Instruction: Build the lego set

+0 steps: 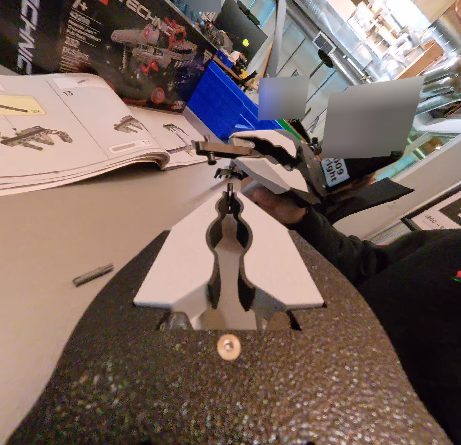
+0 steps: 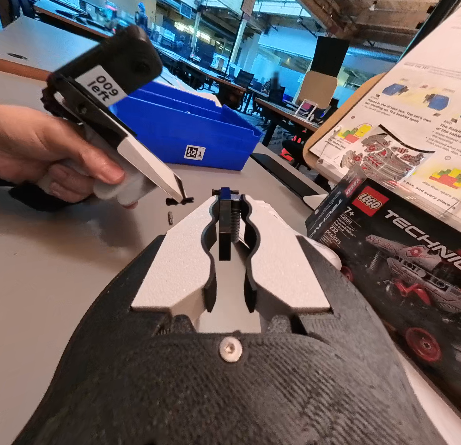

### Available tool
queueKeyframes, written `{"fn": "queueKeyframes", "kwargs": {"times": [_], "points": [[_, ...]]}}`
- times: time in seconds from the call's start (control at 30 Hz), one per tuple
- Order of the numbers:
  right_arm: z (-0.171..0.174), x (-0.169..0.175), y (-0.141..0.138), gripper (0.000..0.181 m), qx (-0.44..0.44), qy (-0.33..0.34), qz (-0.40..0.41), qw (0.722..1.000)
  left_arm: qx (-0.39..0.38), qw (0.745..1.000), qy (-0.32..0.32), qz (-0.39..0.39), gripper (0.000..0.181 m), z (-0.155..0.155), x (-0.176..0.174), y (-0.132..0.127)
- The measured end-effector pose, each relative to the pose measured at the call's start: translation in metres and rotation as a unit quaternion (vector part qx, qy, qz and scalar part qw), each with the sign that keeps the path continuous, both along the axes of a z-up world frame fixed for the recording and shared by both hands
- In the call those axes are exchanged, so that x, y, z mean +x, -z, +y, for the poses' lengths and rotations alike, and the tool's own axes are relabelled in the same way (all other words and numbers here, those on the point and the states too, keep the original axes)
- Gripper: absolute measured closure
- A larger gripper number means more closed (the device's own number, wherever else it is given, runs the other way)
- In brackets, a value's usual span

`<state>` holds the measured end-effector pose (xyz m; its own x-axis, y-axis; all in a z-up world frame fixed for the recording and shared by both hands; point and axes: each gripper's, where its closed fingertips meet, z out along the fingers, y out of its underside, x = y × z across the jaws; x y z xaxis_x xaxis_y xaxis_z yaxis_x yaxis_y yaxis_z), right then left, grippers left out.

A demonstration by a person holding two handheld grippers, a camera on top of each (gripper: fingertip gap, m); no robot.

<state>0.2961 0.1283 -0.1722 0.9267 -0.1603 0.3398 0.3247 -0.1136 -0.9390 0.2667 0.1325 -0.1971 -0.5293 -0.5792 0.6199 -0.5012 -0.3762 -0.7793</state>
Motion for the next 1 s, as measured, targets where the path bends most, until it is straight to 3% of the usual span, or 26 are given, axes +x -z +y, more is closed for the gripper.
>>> {"fn": "queueKeyframes", "kwargs": {"times": [0.3, 0.5, 1.0], "points": [[0.012, -0.021, 0.002, 0.167, 0.018, -0.059, 0.042, 0.997, -0.100, 0.995, 0.005, -0.002, 0.179, 0.013, -0.007, -0.016], [0.014, -0.021, 0.002, 0.167, 0.037, -0.071, 0.064, 0.995, -0.125, 0.992, 0.015, 0.017, 0.179, 0.010, -0.008, -0.012], [0.017, -0.026, 0.007, 0.167, 0.007, -0.049, -0.050, 0.997, -0.139, 0.990, -0.002, 0.030, 0.180, 0.010, -0.005, -0.006]]}}
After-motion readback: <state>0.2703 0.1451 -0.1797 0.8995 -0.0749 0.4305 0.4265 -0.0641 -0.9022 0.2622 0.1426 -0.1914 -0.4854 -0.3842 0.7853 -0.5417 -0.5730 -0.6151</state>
